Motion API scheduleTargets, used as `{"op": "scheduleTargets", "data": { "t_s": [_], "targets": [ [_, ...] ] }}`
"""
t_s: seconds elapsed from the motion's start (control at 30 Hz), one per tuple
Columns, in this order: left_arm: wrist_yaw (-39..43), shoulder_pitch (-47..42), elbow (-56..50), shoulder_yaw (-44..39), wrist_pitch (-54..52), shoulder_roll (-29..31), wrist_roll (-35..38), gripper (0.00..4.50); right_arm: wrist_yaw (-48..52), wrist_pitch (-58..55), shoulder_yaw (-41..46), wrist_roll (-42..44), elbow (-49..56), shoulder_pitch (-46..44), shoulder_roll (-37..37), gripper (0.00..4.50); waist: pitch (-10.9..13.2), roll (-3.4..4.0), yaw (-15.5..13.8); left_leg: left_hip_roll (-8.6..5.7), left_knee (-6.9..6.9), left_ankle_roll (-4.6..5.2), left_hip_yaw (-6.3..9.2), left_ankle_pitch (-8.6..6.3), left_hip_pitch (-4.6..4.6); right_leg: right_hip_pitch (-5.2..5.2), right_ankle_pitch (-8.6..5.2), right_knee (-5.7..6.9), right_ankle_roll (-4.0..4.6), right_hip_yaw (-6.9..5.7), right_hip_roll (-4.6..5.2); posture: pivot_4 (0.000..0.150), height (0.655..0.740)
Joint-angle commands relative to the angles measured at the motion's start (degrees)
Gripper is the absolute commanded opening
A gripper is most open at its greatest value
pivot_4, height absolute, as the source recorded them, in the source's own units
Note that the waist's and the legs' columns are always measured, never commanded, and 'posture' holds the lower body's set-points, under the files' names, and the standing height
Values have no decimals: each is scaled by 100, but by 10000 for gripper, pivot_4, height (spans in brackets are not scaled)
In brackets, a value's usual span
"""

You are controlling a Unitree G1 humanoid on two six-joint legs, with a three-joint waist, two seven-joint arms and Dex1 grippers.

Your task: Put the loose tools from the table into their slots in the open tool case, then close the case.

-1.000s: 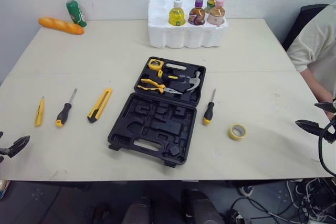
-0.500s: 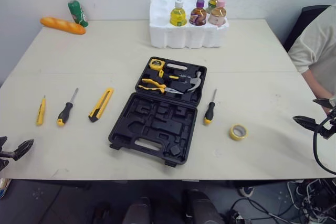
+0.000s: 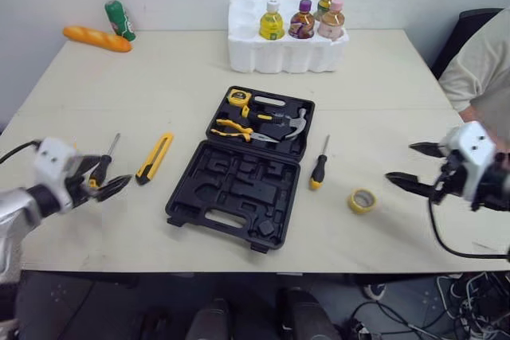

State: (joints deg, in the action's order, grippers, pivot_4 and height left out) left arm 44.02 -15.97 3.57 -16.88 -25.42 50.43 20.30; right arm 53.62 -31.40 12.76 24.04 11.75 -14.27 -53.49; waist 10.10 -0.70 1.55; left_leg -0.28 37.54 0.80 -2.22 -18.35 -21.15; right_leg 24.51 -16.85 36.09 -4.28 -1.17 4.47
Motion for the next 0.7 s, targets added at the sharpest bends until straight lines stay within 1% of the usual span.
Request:
{"op": "scheduleTargets", "data": {
  "t_s": [0.03,0.07,0.13,0.27,0.3,0.4,0.5,0.7],
  "targets": [
    [79,-918,493,597,6,-156,-270,36058,-468,-636,-536,50,409,-639,333,39813,0,0,14,0,8,-1,-2,0,-2,0,1,3,-1,1,-2,1500,7367],
    [96,-1202,738,800,51,-248,-388,31491,-609,-785,-733,-18,400,-853,480,36306,0,-1,13,0,16,-1,-4,0,-5,1,2,5,-3,2,-4,1500,7367],
    [142,-1602,1194,1096,221,-398,-616,21534,-799,-983,-1014,-132,382,-1145,691,26245,0,-1,7,-1,33,-3,-6,1,-8,1,2,17,-3,1,-6,1500,7367],
    [121,-2528,2426,1787,804,-776,-1313,2610,-1190,-1224,-1710,-491,297,-1653,1183,5460,0,-3,-18,-1,56,-2,-6,1,-29,9,1,42,-4,-6,-10,1500,7367],
    [140,-2756,2710,1863,900,-897,-1379,0,-1232,-1314,-1900,-595,300,-1718,1232,365,0,-4,-21,-2,63,1,-6,0,-33,10,2,43,-6,-6,-10,1500,7367],
    [240,-3239,3402,1987,1158,-1172,-1524,0,-1366,-1491,-2225,-815,226,-1847,1347,365,-1,-11,-50,-3,73,9,-6,-3,-42,12,5,41,-11,-11,-9,1500,7367],
    [328,-3530,3978,2095,1461,-1368,-1688,0,-1412,-1495,-2422,-978,93,-1877,1422,365,-1,-11,-98,-6,75,13,-9,-6,-44,13,6,40,-13,-14,-7,1500,7367],
    [292,-4063,5033,2207,1928,-1770,-1986,0,-1425,-1307,-2617,-1308,-288,-2007,1540,365,-1,-13,-141,-5,80,16,-26,-7,-43,13,9,39,-18,-22,-7,1500,7367]
  ]
}}
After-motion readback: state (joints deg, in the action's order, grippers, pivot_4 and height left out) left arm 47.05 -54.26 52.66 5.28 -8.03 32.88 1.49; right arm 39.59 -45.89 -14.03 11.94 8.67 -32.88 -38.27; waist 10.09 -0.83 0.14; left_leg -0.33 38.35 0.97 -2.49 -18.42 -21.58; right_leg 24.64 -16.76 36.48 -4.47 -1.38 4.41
